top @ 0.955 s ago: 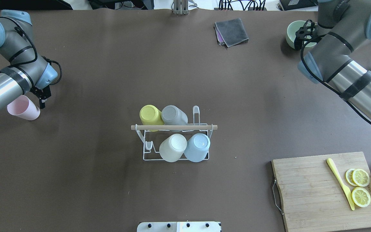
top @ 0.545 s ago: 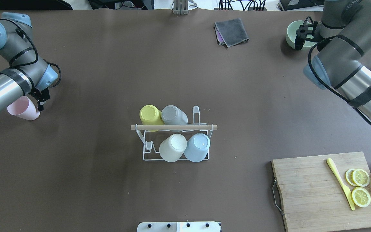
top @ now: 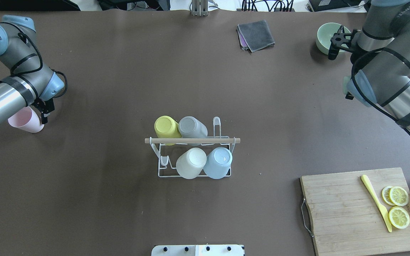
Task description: Place cup on cup holder
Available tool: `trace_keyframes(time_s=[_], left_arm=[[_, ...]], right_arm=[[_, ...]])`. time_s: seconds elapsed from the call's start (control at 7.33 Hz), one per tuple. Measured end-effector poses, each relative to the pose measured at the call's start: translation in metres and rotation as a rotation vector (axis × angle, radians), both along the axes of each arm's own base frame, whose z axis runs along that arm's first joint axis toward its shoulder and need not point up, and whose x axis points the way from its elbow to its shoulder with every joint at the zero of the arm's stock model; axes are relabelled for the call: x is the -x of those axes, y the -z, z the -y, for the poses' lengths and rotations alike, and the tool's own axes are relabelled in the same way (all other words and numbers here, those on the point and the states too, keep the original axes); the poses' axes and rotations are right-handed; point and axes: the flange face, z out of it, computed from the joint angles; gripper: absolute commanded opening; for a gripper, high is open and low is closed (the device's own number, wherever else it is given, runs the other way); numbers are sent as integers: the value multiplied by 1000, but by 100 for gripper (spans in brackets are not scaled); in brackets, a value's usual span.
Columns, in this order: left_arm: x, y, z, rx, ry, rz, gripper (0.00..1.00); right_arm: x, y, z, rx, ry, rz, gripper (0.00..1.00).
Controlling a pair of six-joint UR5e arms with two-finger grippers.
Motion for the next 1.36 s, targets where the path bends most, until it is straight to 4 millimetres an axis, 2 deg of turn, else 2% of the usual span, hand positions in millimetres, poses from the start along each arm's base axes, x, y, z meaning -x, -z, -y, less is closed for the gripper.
trace_keyframes(time_s=[0.27,0.41,0.55,0.68,0.82,1.09,1.36], left_arm=[[0,-2,-1,3,1,1,83],[0,-2,-1,5,2,1,64],[0,-2,-1,5,2,0,31],[0,-2,-1,5,3,-1,11],[0,-1,-1,4,3,-1,0],[5,9,-2,9,1,3,0],[28,41,-1,11,-18,3,0]], right_arm=[[-4,-9,0,-19,14,32,0],[-11,-1,-1,-70,21,53,0],[-13,6,-3,-105,33,70,0],[-10,14,-4,-133,51,80,0],[-7,24,-3,-154,62,91,0],[2,42,-2,-199,85,112,0],[25,54,-5,-280,130,142,0]])
